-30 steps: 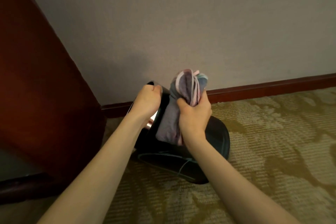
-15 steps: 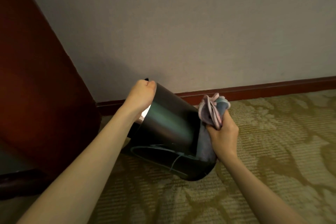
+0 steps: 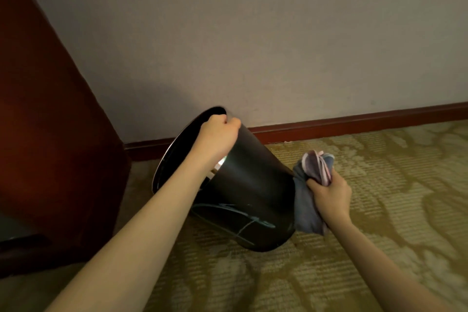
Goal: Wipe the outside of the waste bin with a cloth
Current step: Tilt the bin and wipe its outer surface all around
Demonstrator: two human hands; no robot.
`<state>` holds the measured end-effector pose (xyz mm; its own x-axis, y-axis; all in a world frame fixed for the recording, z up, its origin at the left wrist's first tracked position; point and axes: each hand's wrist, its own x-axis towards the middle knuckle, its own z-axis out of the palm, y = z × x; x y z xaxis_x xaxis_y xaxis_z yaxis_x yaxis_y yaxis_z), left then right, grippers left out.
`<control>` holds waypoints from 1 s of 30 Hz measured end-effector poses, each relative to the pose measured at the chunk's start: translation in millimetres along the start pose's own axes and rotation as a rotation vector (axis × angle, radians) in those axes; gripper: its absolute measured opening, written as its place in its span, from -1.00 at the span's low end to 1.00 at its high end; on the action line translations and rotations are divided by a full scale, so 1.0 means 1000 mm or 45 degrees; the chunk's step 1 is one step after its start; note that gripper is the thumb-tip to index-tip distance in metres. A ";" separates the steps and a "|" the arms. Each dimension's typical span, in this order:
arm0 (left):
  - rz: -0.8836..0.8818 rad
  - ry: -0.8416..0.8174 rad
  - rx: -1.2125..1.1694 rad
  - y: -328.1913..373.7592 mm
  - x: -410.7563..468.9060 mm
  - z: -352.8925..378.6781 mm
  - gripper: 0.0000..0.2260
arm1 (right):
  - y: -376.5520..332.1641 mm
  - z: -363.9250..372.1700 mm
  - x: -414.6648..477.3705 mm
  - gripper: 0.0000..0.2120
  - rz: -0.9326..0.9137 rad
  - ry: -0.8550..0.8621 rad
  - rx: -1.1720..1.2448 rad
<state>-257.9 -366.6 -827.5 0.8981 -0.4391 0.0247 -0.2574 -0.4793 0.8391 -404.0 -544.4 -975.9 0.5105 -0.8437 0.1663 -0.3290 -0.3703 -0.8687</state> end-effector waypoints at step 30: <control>1.337 -0.304 1.114 -0.029 -0.090 0.056 -0.62 | 0.085 -0.066 -0.016 -0.73 0.558 0.120 -0.026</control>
<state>-350.8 -355.4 -884.6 0.0872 -0.9621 0.2583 -0.9842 -0.1233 -0.1267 -492.1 -587.6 -1021.5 0.2452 -0.9540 -0.1727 -0.5144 0.0230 -0.8573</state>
